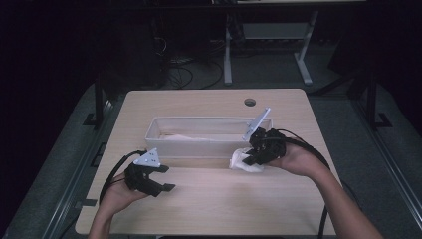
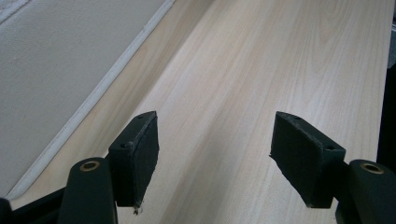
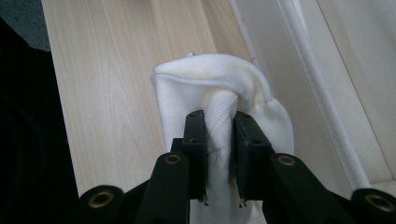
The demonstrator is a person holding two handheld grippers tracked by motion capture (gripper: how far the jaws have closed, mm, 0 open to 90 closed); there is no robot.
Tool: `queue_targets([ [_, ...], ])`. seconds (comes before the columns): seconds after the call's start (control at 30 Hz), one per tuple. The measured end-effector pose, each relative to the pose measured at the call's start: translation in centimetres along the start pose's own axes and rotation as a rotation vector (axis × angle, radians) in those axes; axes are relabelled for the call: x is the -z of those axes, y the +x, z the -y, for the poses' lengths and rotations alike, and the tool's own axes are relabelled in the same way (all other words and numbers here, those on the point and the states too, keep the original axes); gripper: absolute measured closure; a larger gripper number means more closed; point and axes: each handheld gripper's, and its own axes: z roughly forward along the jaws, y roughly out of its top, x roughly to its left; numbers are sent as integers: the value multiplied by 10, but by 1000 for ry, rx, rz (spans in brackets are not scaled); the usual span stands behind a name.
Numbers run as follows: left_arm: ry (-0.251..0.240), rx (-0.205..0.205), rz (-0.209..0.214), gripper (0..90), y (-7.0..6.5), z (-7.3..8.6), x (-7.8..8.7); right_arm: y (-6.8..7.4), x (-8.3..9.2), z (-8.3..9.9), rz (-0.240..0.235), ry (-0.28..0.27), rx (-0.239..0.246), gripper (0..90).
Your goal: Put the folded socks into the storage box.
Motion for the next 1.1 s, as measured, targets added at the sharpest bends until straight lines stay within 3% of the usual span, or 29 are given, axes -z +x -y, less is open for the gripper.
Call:
queue_targets([
  [0.43, 13, 4, -11, 313, 1, 2, 0, -13, 15, -9, 13, 22, -3, 761],
  [0.73, 11, -16, -2, 316, -2, 0, 0, -23, 26, -17, 25, 20, -1, 760],
  [1.1, 21, -5, -10, 301, -1, 2, 0, -37, 37, -21, 29, 13, -5, 760],
])
